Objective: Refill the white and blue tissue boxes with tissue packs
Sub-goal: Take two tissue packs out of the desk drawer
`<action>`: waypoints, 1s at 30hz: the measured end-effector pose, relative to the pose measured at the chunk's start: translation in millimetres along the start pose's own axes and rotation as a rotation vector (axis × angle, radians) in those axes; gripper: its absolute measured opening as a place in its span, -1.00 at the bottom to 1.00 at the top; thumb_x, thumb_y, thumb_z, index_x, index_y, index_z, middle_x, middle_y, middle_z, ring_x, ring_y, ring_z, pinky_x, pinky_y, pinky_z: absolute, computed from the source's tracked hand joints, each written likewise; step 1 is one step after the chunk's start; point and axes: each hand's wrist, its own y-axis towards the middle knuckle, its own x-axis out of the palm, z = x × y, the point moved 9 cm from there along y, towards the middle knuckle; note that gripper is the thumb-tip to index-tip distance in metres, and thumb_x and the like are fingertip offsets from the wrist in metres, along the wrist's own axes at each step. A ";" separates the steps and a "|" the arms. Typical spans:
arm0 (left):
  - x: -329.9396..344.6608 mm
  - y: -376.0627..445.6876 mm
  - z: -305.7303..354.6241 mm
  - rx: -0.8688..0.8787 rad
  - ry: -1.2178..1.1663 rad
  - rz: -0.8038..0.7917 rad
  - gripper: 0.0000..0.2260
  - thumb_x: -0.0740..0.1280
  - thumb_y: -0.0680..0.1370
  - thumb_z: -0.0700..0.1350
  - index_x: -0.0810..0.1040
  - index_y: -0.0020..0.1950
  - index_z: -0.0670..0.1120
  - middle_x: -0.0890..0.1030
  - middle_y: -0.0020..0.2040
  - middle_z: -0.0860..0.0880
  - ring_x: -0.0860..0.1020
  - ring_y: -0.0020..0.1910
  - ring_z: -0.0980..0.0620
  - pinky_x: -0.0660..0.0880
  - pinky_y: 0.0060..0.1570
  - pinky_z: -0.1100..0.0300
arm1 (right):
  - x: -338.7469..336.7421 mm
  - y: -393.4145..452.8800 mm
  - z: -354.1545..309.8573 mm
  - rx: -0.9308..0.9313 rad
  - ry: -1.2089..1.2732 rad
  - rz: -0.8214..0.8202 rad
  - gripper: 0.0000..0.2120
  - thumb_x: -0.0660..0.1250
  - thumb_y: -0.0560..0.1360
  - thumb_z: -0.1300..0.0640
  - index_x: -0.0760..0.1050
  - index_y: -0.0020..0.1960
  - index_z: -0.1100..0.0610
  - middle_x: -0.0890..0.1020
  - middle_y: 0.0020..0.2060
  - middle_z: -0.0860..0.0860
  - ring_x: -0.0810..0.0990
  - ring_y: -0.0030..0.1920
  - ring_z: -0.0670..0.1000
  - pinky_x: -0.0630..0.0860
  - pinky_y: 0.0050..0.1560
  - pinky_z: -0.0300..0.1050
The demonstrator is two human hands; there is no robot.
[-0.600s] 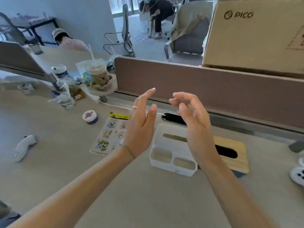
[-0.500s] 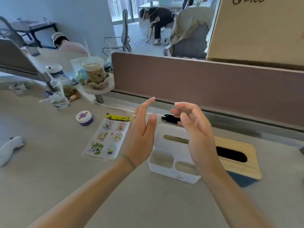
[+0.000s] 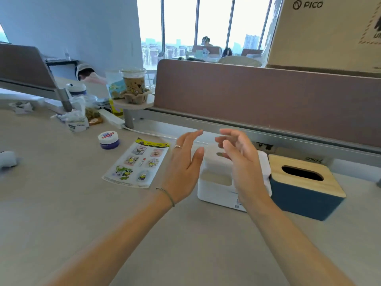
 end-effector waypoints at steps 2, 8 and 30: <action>-17.1 -22.1 4.4 0.001 -0.015 0.017 -0.64 0.08 0.71 0.08 0.32 0.51 0.11 0.38 0.46 0.11 0.36 0.42 0.16 0.29 0.36 0.24 | 10.2 -23.7 -8.3 -0.007 -0.002 0.010 -0.79 0.20 0.65 0.15 0.55 0.18 -0.07 0.66 0.06 -0.11 0.58 0.16 -0.10 0.49 0.28 -0.03; -87.2 -88.5 15.5 -0.041 -0.077 0.122 -0.62 0.10 0.69 0.07 0.36 0.51 0.08 0.43 0.42 0.05 0.40 0.39 0.10 0.35 0.33 0.14 | 58.7 -96.4 -39.9 -0.053 -0.042 -0.025 -0.79 0.21 0.65 0.15 0.54 0.16 -0.09 0.66 0.05 -0.14 0.58 0.14 -0.15 0.50 0.25 -0.10; -370.2 -361.4 -79.0 -0.368 0.114 0.528 -0.70 0.13 0.70 -0.06 0.43 0.43 0.04 0.50 0.27 0.01 0.45 0.10 0.40 0.37 0.10 0.47 | 340.4 -346.5 -40.1 -0.043 0.087 -0.586 -0.81 0.24 0.63 0.19 0.54 0.17 -0.01 0.67 0.04 -0.06 0.61 0.13 -0.10 0.49 0.14 -0.23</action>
